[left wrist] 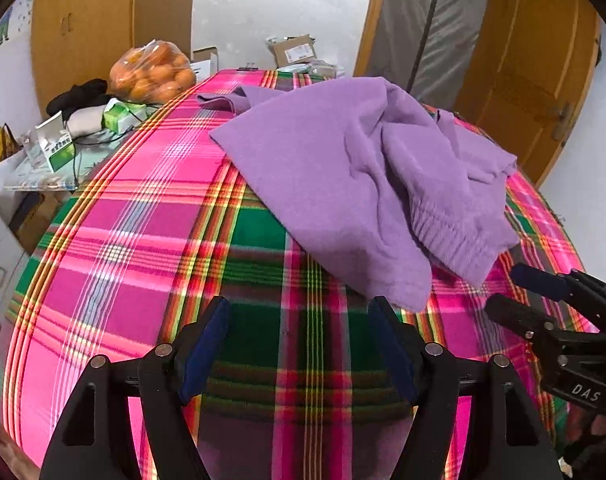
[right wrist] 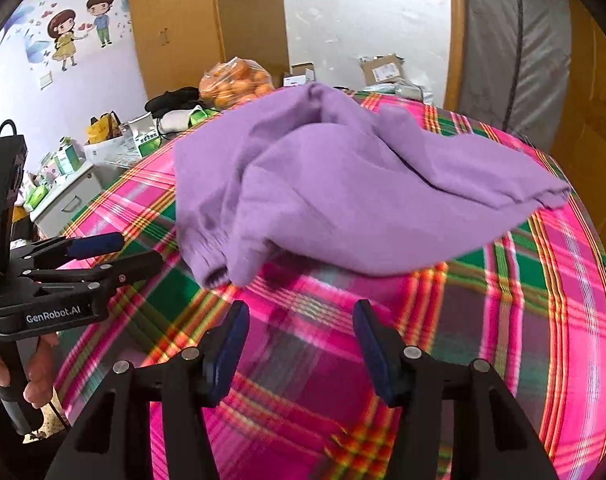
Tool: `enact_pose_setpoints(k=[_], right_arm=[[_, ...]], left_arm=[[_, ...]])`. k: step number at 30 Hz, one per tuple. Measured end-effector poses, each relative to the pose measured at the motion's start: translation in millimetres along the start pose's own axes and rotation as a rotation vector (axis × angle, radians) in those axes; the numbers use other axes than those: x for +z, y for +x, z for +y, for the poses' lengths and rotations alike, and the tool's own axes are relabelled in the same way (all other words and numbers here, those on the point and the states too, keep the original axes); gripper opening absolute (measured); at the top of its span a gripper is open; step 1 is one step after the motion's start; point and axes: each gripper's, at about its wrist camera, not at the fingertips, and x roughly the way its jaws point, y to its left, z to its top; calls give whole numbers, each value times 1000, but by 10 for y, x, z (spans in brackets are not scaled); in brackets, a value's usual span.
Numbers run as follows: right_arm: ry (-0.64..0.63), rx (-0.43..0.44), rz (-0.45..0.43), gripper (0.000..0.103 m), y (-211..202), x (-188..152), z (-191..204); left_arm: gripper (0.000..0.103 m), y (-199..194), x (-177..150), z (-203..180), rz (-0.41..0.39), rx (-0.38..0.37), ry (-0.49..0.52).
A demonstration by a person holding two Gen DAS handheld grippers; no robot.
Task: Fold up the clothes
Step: 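Grasp the sweater's ribbed hem with the right gripper while the left gripper grasps the hem beside it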
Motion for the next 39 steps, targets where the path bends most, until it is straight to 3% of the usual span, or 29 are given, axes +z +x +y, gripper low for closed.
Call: enact_pose_setpoints(k=[11,16,21,23,28,32,35,39], right_arm=[[-32,54,-33,51,55,155,152],[-34,55,-48,37,81,202,161],[-26,63,-68,14,87,234,121],[-18,68,-98,11,42,232,81],[60,56,-156,10,-111,161,-240],[135,89,-132,10,-119,87,-455],[167,137,-110,11,-84,47,-470],[164,137,-91,12,-7,31,-446]], left_arm=[[74,18,125,80,-8,-19,-38],[74,-2,126,116,-7,-6,-50],[74,17,130,99,2,-4,-51],[74,18,129,68,3,-7,-47],[74,1,157,10,-11,-33,-50],[74,45,185,26,-10,-73,-86],[74,93,214,43,-9,-89,-108],[74,153,240,53,11,-108,-137]])
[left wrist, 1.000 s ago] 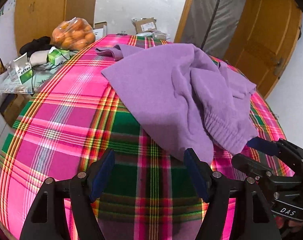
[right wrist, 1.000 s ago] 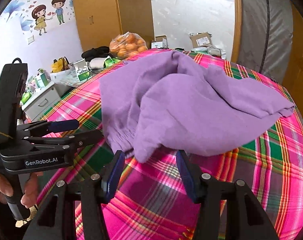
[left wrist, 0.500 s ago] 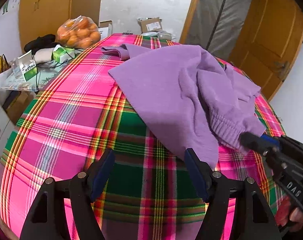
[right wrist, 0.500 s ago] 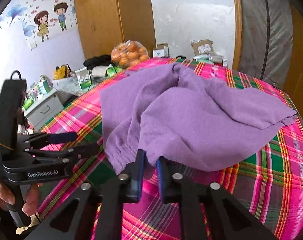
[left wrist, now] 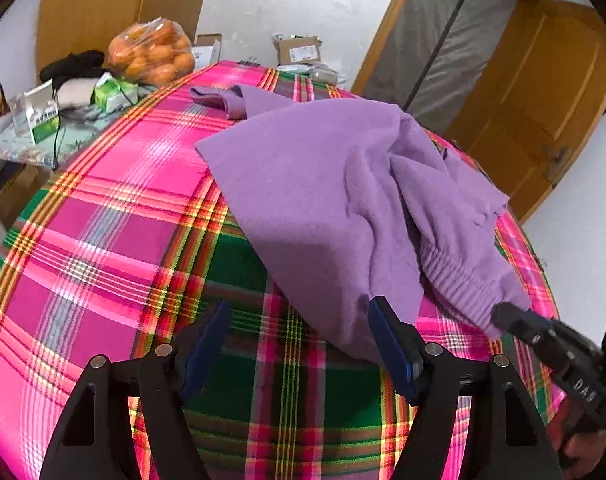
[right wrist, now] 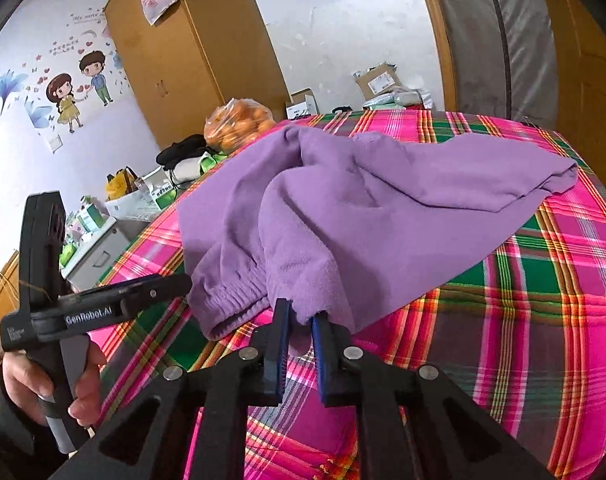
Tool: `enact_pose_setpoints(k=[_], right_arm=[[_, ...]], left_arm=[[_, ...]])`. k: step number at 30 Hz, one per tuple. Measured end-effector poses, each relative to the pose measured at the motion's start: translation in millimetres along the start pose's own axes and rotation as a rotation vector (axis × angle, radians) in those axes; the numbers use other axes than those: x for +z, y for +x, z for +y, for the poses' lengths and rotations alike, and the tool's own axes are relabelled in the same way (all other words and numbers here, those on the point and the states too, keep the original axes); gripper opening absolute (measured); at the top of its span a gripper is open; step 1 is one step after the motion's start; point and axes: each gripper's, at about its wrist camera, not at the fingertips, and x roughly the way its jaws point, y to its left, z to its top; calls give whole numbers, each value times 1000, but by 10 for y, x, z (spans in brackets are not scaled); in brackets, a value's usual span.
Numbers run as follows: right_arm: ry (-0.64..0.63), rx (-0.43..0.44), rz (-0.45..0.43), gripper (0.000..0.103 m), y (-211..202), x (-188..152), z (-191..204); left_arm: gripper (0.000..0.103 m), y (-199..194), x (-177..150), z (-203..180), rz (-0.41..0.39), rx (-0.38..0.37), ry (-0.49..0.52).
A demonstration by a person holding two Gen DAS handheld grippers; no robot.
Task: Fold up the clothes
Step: 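Grasp the sweater's ribbed hem with the right gripper while the left gripper grasps the hem beside it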
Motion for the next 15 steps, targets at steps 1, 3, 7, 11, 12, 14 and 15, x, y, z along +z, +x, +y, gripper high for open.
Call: enact_pose_setpoints(k=[1,3,7,11,12,14,15], right_arm=[[4,-1,6,12,18,-4,-6],[11,-4,12,12,42,-6,-22],[4,-1,-22,11,-11,14,-30],[15,1,-121,9,-223,86,-118],[25,-1,-146,9,-286,108,-156],[45,-14,-174,9,-378,139,-235],[55,-22,-186,9,-422,153,-275]], left_arm=[[74,14,3,-7,6,-8,-3],[74,46,7,-35,17,-25,-6],[74,113,11,-130,40,-52,5],[72,160,25,-227,54,-79,19],[64,161,30,-245,55,-89,18],[45,176,36,-279,62,-110,16],[29,185,38,-290,62,-109,15]])
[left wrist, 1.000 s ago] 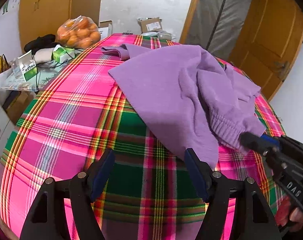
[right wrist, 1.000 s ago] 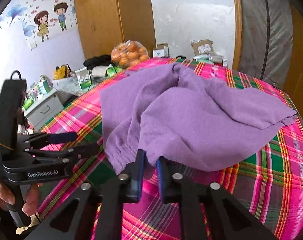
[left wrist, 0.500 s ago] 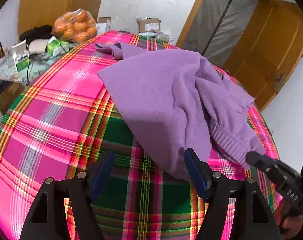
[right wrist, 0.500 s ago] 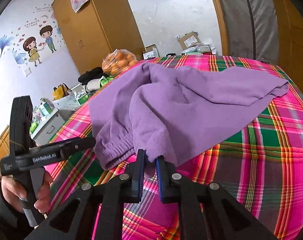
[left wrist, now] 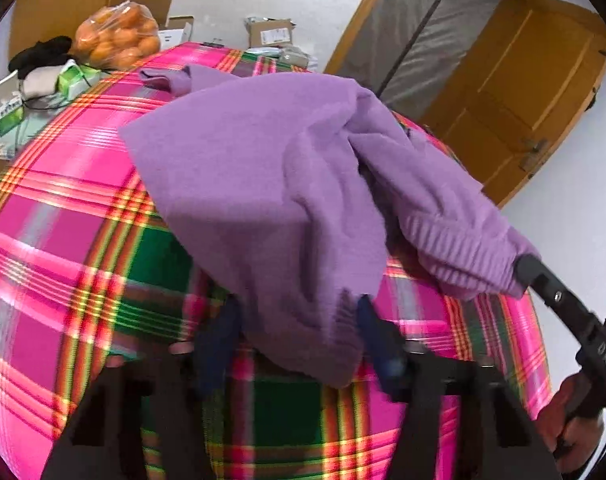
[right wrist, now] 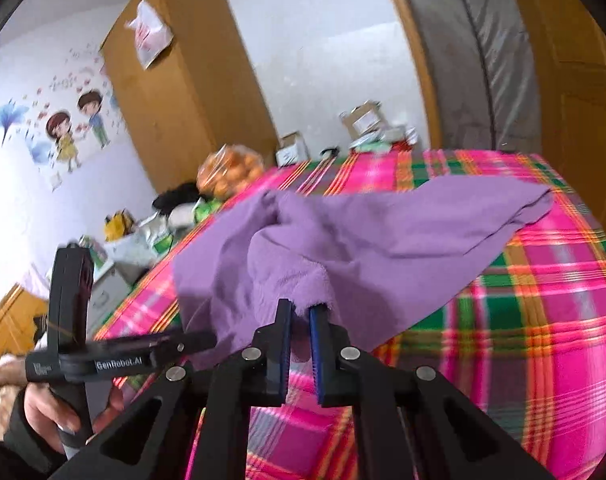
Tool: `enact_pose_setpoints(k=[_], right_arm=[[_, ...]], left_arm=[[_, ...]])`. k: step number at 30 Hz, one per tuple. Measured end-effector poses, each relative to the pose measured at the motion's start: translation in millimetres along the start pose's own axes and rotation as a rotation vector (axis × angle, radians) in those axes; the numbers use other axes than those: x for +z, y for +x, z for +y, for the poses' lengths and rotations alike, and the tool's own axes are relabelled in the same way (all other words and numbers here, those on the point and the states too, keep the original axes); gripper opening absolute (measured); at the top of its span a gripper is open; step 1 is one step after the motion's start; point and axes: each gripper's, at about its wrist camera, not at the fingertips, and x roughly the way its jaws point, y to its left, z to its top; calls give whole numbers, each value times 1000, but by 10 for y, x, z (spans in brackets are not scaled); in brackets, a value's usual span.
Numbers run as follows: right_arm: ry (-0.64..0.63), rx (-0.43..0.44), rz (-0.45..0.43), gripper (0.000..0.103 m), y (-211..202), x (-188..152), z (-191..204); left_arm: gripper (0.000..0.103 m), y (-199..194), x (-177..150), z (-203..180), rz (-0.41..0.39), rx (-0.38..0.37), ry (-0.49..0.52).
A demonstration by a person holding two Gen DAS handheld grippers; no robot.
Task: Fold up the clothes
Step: 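Grasp the sweater's ribbed hem with the right gripper while the left gripper grasps the hem beside it, then lift the sweater by the hem with both grippers and shake it out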
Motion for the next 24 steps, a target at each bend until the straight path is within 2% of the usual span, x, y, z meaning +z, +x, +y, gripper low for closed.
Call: enact_pose_setpoints(k=[2,7,11,15,20,22,24], right_arm=[[16,-13,-11,9,-48,34,-73],[31,-16,-16,9,-126,9,-167],[43,25,-20,9,-195,24,-171],[33,120,-37,9,-321,52,-28],[-32,287,-48,9,-569,76,300],[-49,320,-26,9,-579,27,377],[-65,336,16,9,-531,-55,424]], left_arm=[[9,16,6,-14,-4,10,-3],[7,-131,44,39,-75,46,-19],[6,-382,99,154,-154,94,-44],[6,-686,162,354,-228,143,-81],[6,-1052,270,700,-316,173,-141],[6,-1156,274,792,-332,180,-147],[6,-1150,258,883,-311,175,-136]])
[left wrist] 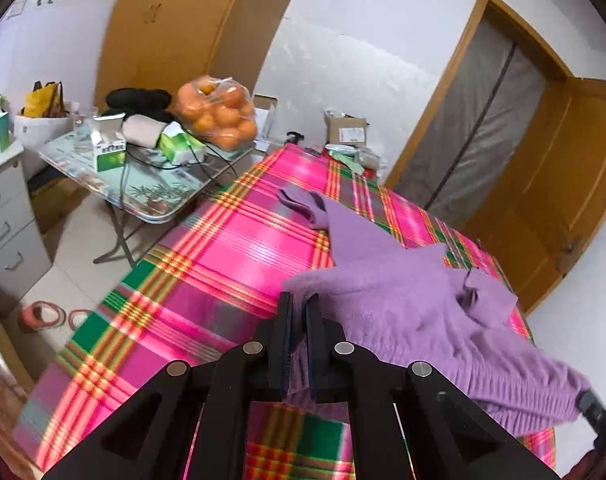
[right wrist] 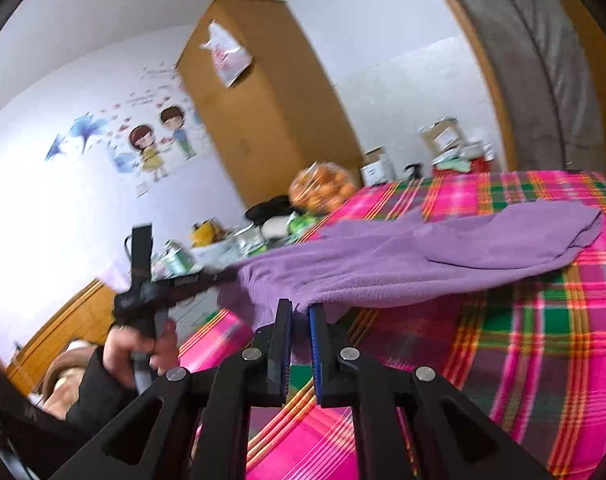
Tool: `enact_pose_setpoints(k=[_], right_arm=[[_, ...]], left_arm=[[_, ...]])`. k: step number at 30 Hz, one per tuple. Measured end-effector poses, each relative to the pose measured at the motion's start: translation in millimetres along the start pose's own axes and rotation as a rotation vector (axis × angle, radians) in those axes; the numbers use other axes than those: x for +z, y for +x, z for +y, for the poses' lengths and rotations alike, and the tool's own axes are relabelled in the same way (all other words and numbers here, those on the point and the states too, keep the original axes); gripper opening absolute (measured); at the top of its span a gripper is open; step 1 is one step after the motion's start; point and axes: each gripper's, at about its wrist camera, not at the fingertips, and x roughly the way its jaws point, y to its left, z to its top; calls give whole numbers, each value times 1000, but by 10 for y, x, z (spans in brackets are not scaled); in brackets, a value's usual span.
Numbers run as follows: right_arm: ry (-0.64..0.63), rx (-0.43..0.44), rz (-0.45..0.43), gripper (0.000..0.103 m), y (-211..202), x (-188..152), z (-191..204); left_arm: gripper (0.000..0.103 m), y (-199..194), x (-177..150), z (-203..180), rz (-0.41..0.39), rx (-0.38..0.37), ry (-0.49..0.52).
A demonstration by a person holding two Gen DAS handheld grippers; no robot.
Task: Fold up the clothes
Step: 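Lift the sweater by the hem with both grippers and shake it out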
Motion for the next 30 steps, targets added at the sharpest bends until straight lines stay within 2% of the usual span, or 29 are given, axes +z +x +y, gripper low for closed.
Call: enact_pose_setpoints(k=[4,6,8,11,12,16,19,23,25,30], right_arm=[[86,-53,194,12,282,-316,-217],[142,-73,230,13,285,-439,-355],[194,-89,254,16,271,-549,-486],[276,-77,231,35,228,-568,-634],[300,-70,222,37,223,-565,-673],[405,-8,228,38,366,-600,-802],[430,25,242,38,462,-671,-792],[431,41,239,38,495,-658,-757],[426,47,234,38,467,-655,-730],[406,54,244,38,514,-652,-685]], left_arm=[[7,175,-193,72,105,-15,53],[9,215,-307,119,143,-21,49],[9,203,-363,185,143,-31,30],[11,166,-405,258,132,-49,0],[11,162,-416,262,130,-52,-2],[15,168,-454,261,129,-63,-7],[15,189,-445,261,124,-62,-13],[15,220,-432,243,118,-52,-11],[19,214,-432,216,115,-50,2],[21,153,-461,271,114,-99,6]])
